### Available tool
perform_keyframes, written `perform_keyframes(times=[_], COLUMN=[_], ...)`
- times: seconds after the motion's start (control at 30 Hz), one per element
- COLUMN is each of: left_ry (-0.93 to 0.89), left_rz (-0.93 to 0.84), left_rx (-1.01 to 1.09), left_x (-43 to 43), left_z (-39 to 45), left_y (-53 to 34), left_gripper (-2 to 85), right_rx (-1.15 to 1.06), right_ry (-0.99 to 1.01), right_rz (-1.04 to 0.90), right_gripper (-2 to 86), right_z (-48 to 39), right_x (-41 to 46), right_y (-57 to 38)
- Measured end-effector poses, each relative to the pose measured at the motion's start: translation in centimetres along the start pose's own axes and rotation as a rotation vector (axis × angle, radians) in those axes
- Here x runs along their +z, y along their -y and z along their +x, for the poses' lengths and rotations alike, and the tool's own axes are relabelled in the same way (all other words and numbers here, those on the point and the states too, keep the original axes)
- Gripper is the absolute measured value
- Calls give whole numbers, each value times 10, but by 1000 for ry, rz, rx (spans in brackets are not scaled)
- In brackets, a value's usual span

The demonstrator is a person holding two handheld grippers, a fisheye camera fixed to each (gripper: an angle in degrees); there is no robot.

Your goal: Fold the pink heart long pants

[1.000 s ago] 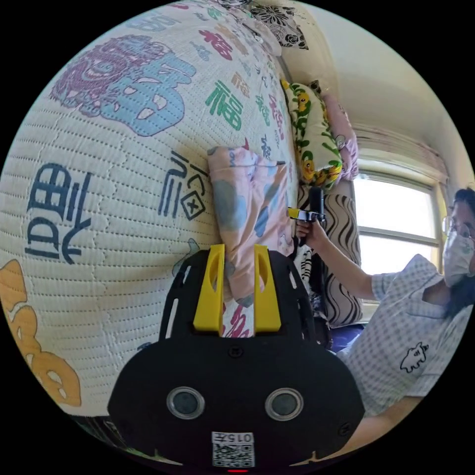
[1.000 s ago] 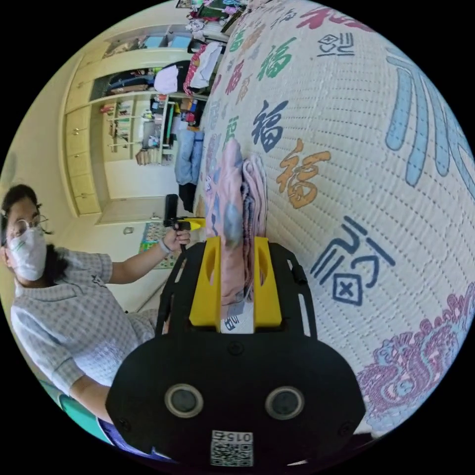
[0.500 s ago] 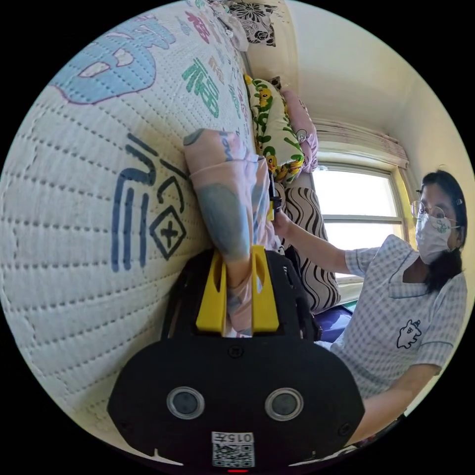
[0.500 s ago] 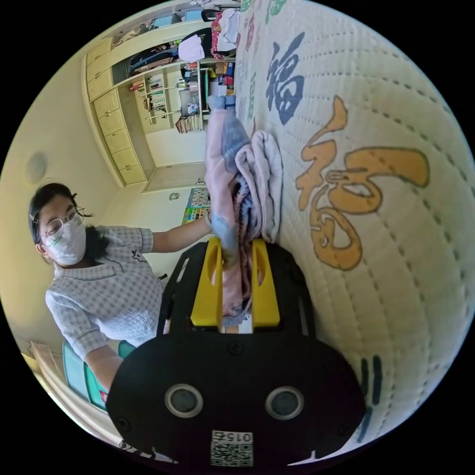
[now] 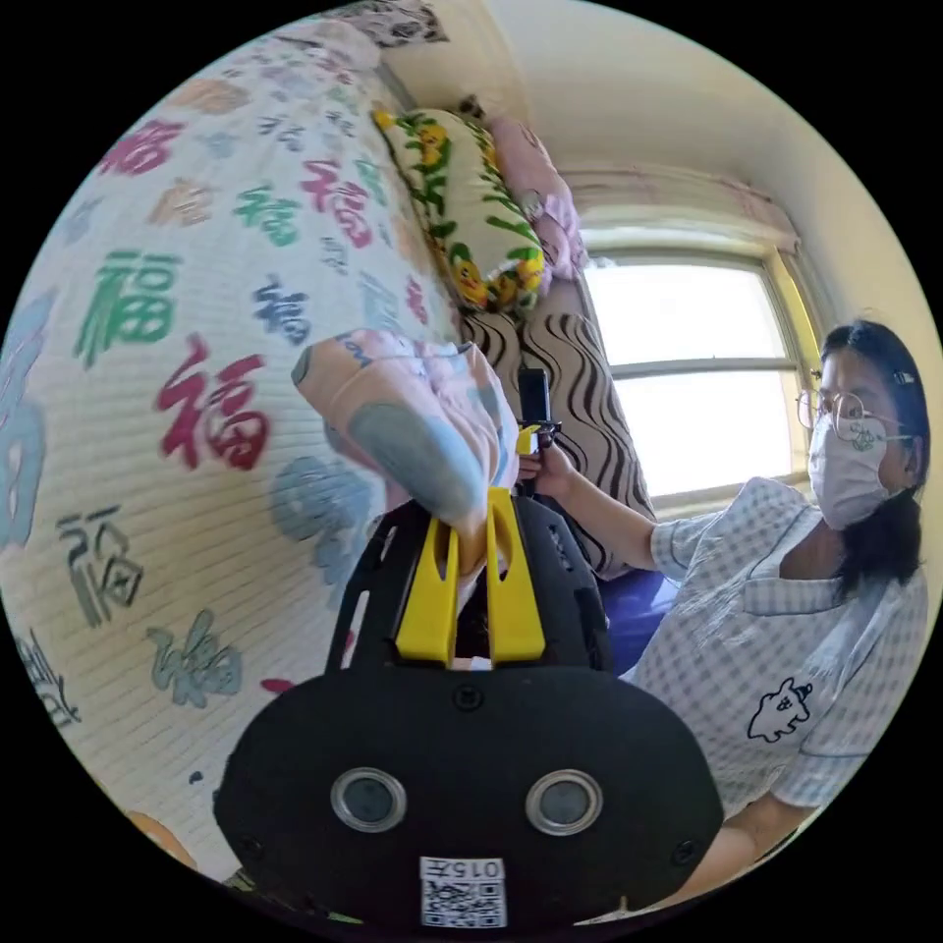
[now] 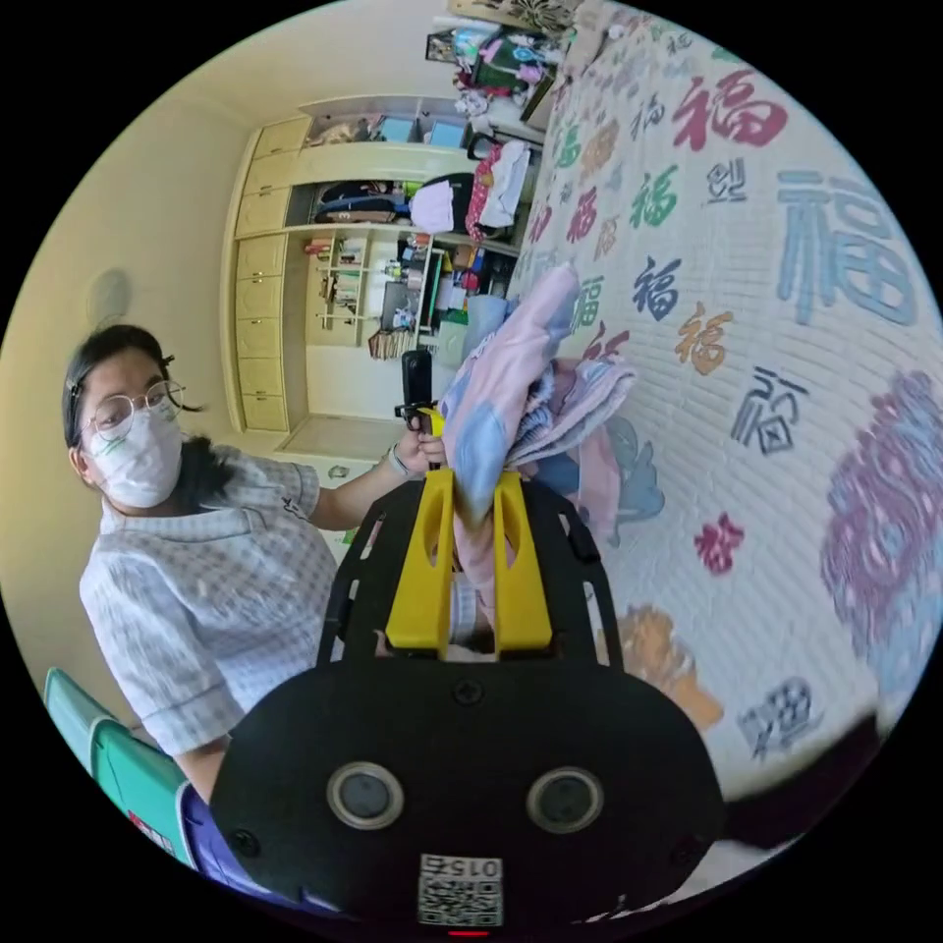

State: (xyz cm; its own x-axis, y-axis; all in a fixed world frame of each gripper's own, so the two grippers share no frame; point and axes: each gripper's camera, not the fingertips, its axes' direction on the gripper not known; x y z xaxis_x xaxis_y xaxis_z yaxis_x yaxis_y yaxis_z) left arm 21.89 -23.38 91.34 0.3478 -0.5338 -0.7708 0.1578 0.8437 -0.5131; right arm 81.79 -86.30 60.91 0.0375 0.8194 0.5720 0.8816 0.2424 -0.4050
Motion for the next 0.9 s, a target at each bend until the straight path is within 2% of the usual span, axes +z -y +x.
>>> perform_keyframes(times=[0.17,0.33,0.47,0.53,0.6,0.67,0.9], left_ry=[-137,-312,-319,-218,-139,-191,-226], left_rz=[-160,-287,-389,-472,-504,-479,-414], left_rx=[114,203,169,141,70,11,49], left_x=[108,257,356,418,452,468,473], left_z=[68,124,137,130,117,108,139], left_y=[48,87,94,92,87,82,75], left_gripper=[38,38,40,44,46,47,31], right_rx=[125,252,505,630,729,768,640], right_ry=[-142,-328,-544,-679,-762,-774,-734], right_rz=[172,357,409,352,269,305,377], right_gripper=[68,68,67,63,58,56,35], right_z=[-78,-131,-120,-100,-78,-62,-75], right_x=[-81,-139,-165,-164,-155,-146,-118], right_y=[-121,-235,-318,-342,-361,-384,-422])
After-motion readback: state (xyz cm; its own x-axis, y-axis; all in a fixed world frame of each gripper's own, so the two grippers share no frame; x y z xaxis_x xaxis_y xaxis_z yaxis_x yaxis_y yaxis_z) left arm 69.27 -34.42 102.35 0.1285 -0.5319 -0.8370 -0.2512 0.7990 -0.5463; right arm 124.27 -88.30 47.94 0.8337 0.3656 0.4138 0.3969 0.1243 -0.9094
